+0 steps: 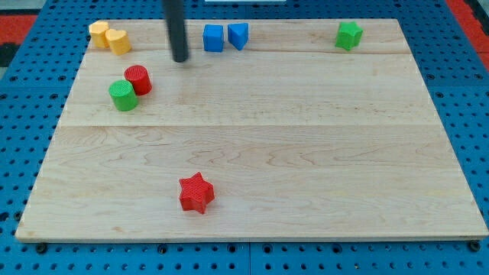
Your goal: Push the circles in different directions
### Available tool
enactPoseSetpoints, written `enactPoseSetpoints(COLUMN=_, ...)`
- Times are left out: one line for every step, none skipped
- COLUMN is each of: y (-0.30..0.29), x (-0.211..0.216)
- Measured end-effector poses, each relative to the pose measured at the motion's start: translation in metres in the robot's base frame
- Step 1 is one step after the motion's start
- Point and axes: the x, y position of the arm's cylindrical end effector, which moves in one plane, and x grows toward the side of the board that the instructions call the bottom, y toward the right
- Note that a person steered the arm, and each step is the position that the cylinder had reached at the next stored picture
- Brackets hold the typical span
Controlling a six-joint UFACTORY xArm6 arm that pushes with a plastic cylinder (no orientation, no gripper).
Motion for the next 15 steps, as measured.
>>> enactPoseSetpoints(y=-0.074, x=0.029)
enactPoseSetpoints(y=-0.041, x=0.103)
enactPoseSetpoints(y=-0.031, x=0.111)
enactPoseSetpoints(y=-0.073, x=0.055)
enactPoseSetpoints(y=-0.042, x=0.038)
enactPoseSetpoints(y=-0.003, x=0.113)
enactPoseSetpoints(y=0.035, x=0.193)
enactPoseSetpoints(y=0.039, x=0.168)
enactPoseSetpoints(y=0.036, x=0.14)
enactPoseSetpoints(y=0.076, x=0.187)
enactPoseSetpoints(y=0.065, x=0.238)
enactPoseSetpoints(y=0.072, x=0.22)
enactPoseSetpoints(y=0.08, x=0.186)
enactPoseSetpoints(y=0.102, x=0.171)
enactPoseSetpoints(y=0.123, x=0.207)
